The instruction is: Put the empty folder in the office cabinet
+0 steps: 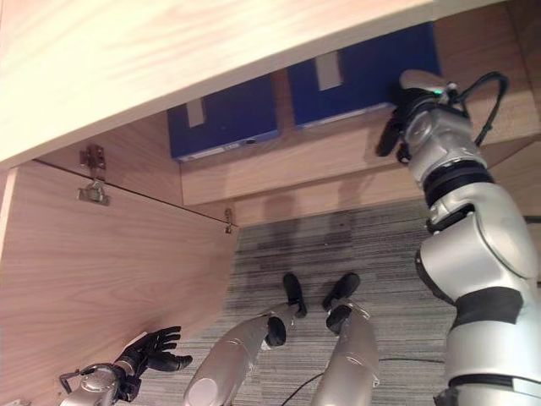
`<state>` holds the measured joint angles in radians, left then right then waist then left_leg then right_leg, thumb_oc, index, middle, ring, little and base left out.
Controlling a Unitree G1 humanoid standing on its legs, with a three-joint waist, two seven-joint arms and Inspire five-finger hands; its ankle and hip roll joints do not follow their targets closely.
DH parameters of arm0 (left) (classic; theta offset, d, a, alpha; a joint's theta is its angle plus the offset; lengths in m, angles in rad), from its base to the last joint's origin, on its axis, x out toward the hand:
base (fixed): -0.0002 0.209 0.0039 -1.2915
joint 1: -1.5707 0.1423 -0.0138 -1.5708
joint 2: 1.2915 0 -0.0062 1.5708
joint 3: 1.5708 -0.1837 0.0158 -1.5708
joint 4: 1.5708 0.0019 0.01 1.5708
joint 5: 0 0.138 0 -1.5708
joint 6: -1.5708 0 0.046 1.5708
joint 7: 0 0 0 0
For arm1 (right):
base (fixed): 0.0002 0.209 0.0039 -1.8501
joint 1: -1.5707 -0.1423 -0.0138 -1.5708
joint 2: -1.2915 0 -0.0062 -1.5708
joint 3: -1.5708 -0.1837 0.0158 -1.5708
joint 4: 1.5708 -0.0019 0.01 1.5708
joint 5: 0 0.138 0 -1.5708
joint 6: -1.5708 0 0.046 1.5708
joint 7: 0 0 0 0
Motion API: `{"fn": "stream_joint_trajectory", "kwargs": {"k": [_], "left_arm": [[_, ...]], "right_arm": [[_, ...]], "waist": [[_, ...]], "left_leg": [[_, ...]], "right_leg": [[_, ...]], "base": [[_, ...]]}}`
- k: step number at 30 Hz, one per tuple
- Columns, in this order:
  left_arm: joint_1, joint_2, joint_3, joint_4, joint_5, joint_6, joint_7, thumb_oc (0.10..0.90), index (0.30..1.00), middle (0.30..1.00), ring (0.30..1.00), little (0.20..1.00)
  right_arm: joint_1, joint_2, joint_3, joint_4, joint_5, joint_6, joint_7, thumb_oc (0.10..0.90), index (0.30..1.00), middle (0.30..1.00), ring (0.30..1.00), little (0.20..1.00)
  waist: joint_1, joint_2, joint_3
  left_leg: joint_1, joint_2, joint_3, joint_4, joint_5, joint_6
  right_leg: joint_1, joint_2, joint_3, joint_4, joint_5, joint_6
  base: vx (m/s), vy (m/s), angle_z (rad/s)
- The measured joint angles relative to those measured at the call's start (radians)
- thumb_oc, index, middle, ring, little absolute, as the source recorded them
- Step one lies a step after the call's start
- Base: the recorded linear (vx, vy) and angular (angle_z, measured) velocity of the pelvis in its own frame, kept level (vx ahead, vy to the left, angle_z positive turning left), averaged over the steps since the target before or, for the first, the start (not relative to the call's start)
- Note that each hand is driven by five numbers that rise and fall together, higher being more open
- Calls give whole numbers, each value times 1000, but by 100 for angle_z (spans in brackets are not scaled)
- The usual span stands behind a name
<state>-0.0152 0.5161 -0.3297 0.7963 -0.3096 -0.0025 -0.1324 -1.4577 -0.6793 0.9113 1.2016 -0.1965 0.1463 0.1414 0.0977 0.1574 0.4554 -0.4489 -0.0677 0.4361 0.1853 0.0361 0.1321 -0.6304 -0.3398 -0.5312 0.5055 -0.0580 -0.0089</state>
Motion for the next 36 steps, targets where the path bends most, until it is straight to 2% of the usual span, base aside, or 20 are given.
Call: {"fn": "stream_joint_trajectory", "kwargs": {"k": [5, 9, 15, 20, 23, 30, 36], "left_arm": [[-50, -30, -1, 55, 0, -12, 15, 800, 900, 900, 900, 900], [-48, -29, 2, 79, 0, -20, 18, 800, 900, 900, 900, 900], [-45, -29, 2, 99, 2, -19, 16, 800, 900, 900, 900, 900], [-44, -29, 2, 99, 2, -20, 13, 800, 900, 900, 900, 900], [-44, -29, 2, 99, 2, -20, 12, 800, 900, 900, 900, 900], [-44, -31, 2, 96, 2, -22, 14, 800, 900, 900, 900, 900], [-44, -31, 18, 100, 2, -17, 13, 800, 900, 900, 900, 900]], "right_arm": [[27, 17, -2, 46, 0, -1, 14, 800, 900, 900, 900, 900], [50, 7, -4, 93, -1, 0, 31, 800, 900, 900, 900, 900], [49, -39, -24, 107, -19, 3, 34, 800, 900, 900, 900, 900], [49, -40, -27, 106, -18, 0, 34, 800, 900, 900, 900, 900], [49, -38, -64, 99, -17, -1, 32, 800, 900, 900, 900, 900], [47, -18, -100, 85, -11, -1, -40, 800, 900, 900, 900, 900], [93, -19, -113, 153, -77, 1, -12, 800, 900, 900, 900, 900]], "waist": [[-10, -20, 1], [-10, -20, 0], [-10, -20, 0], [-9, -17, -2], [-9, -17, -2], [-8, -14, -4], [12, -4, -13]], "left_leg": [[39, 7, 0, -7, -4, -3], [78, 6, 0, -30, -5, -5], [80, 5, 0, -33, -5, -4], [80, 5, 0, -33, -4, -4], [80, 5, 0, -33, -5, -5], [80, 6, 2, -34, -6, -8], [115, 13, -4, -64, 11, -10]], "right_leg": [[44, 13, -5, -19, 0, 0], [79, 21, -6, -34, 1, 1], [80, 22, -7, -37, 0, 0], [80, 23, -7, -38, 0, 0], [80, 22, -6, -39, 0, 0], [79, 23, -7, -40, 0, 0], [123, 45, -25, -79, 9, -7]], "base": [[21, -1, -2], [20, 1, -4], [0, 0, 0], [0, 0, 0], [0, 0, 0], [0, 0, 0], [38, -30, 1]]}}
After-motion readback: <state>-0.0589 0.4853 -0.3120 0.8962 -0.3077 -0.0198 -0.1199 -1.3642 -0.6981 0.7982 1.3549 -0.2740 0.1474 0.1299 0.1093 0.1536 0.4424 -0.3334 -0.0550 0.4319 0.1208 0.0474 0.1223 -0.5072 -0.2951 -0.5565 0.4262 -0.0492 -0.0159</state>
